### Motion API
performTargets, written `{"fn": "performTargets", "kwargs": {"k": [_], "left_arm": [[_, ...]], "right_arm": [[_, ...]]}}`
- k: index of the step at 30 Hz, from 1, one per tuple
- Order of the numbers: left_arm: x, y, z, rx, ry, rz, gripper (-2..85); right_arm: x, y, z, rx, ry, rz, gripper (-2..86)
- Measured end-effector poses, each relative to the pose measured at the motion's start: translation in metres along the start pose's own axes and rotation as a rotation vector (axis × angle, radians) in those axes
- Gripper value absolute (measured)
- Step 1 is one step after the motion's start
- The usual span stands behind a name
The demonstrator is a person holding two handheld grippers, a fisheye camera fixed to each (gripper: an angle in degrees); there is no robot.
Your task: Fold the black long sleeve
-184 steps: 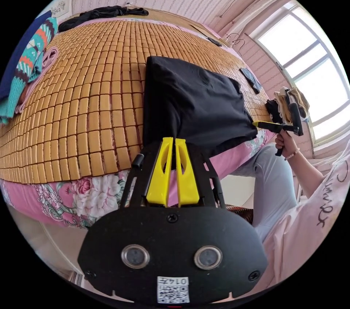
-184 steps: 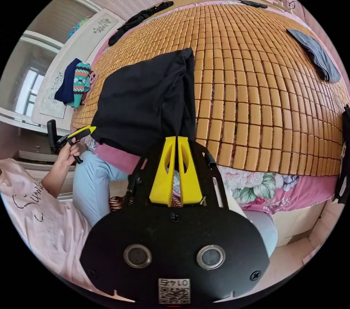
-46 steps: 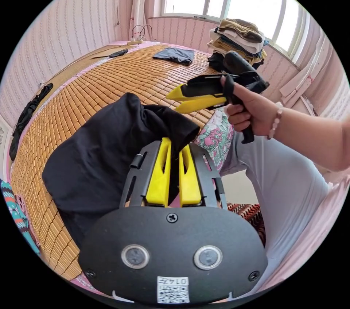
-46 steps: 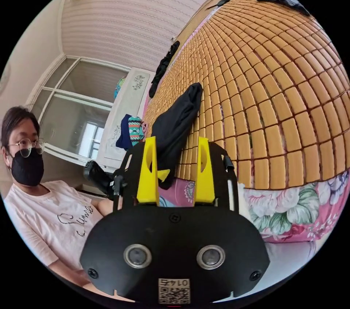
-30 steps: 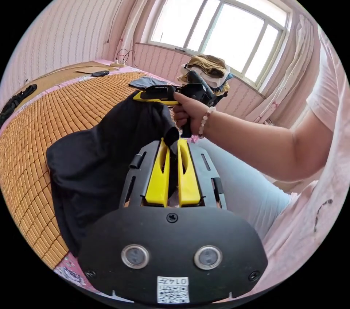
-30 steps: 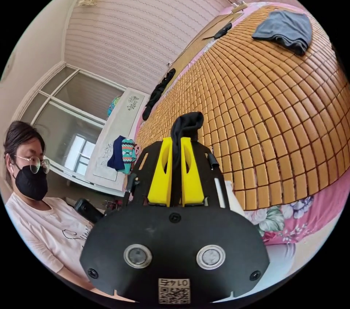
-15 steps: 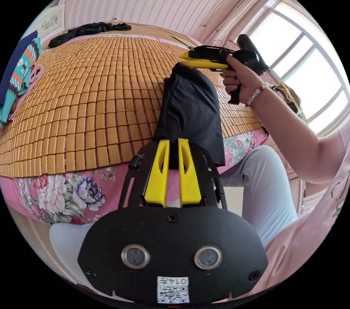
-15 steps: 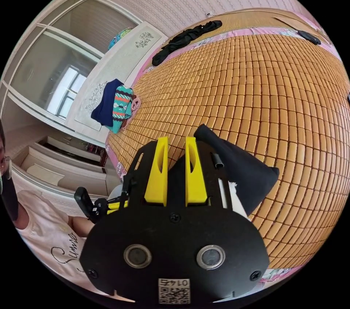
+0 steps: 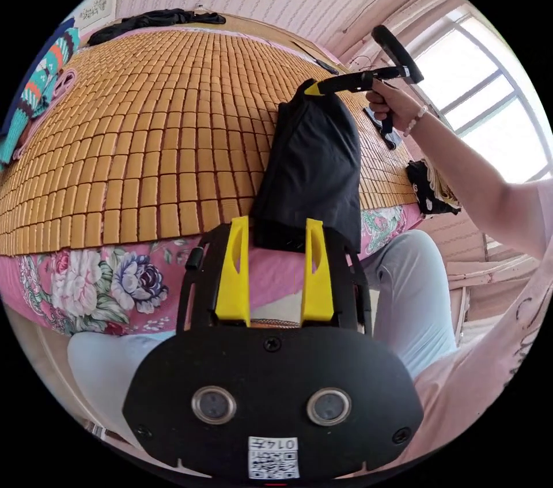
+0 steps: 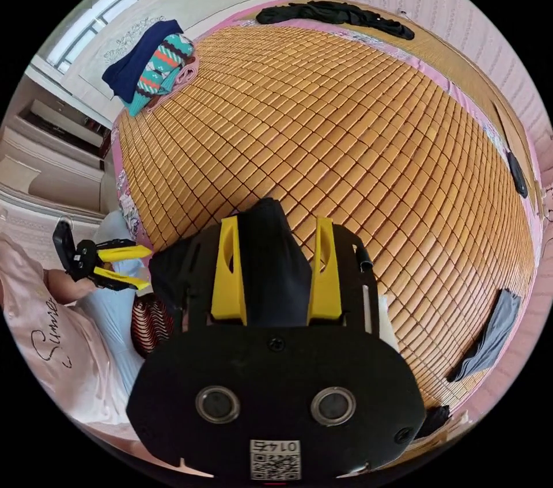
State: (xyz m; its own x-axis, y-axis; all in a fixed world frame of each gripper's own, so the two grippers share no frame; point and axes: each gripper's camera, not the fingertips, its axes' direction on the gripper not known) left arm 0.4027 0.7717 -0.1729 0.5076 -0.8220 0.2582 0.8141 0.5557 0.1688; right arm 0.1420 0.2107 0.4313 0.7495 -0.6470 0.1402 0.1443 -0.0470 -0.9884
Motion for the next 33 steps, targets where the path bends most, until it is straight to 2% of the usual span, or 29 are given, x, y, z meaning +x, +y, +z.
{"fn": "performTargets", "kwargs": {"k": [5, 13, 25, 28, 33], "left_arm": [[0.016, -0.027, 0.024, -0.076, -0.084, 0.082, 12.2], [0.035, -0.066, 0.039, -0.187, -0.165, 0.160, 9.9], [0.043, -0.106, 0.044, -0.217, -0.154, 0.234, 2.6], [0.054, -0.110, 0.038, -0.192, -0.173, 0.278, 0.8], [0.067, -0.118, 0.004, -0.088, -0.076, 0.294, -0.6]], "right_arm": [[-0.003, -0.035, 0.031, -0.204, -0.051, -0.068, 13.7], [-0.013, -0.032, 0.008, -0.171, -0.053, -0.129, 6.4], [-0.035, 0.029, -0.060, 0.003, -0.059, -0.124, 2.7], [-0.042, 0.059, -0.083, 0.095, -0.070, -0.100, 2.3], [-0.052, 0.141, -0.134, 0.338, -0.097, -0.005, 2.1]]}}
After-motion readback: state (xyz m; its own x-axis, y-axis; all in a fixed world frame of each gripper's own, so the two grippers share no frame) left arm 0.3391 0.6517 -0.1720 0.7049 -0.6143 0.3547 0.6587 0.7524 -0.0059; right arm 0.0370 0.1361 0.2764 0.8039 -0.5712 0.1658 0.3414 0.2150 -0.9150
